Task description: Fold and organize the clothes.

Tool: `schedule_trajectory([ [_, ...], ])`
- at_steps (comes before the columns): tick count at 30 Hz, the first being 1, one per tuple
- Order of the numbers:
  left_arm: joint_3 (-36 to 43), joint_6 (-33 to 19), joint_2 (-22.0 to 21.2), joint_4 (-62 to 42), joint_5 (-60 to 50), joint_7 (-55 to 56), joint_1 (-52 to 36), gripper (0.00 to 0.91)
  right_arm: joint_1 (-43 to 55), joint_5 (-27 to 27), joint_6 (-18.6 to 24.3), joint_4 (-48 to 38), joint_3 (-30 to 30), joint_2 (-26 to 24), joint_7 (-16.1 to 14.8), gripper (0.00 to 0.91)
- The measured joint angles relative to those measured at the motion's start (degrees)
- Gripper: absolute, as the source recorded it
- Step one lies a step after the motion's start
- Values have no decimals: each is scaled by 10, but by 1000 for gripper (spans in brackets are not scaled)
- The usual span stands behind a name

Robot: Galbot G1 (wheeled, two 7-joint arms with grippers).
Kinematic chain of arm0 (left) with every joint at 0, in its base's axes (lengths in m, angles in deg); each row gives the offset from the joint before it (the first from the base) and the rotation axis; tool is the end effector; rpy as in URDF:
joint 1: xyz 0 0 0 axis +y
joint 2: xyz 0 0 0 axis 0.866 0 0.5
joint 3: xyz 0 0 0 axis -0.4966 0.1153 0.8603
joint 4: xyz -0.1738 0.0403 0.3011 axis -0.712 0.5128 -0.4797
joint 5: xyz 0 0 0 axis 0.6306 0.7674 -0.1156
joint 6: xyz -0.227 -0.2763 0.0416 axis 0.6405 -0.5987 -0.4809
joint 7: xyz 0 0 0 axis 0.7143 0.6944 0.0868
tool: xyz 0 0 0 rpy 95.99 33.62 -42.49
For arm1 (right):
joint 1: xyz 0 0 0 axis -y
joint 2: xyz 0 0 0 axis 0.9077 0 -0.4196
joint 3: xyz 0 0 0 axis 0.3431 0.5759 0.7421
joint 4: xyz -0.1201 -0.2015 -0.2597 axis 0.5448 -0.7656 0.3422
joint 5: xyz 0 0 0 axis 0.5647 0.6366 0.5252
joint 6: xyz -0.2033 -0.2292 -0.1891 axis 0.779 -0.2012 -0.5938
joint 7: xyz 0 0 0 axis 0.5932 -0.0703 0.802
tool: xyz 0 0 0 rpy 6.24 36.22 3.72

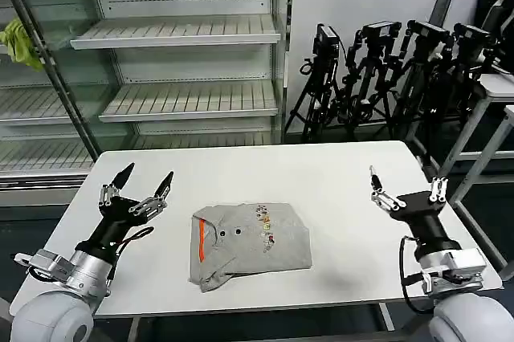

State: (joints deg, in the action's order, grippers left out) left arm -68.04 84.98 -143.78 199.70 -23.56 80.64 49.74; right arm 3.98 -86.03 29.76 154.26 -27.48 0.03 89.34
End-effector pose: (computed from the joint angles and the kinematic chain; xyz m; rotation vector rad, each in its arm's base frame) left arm 0.2320 0.1007 -0.1756 0.4399 2.9415 -0.0597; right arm 0.2115 -0.0768 -0.1412 -0.0370 2.9283 -0.4274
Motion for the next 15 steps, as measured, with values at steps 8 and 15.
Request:
schedule_trajectory([
  [8,9,-17,-10,-7,-11,-4,-3,907,-12,18,23,0,-25,5,-20,907],
  [15,12,-23,-20,-5,-16,-6,-1,907,-8,27,34,-10,-24,12,-27,907],
])
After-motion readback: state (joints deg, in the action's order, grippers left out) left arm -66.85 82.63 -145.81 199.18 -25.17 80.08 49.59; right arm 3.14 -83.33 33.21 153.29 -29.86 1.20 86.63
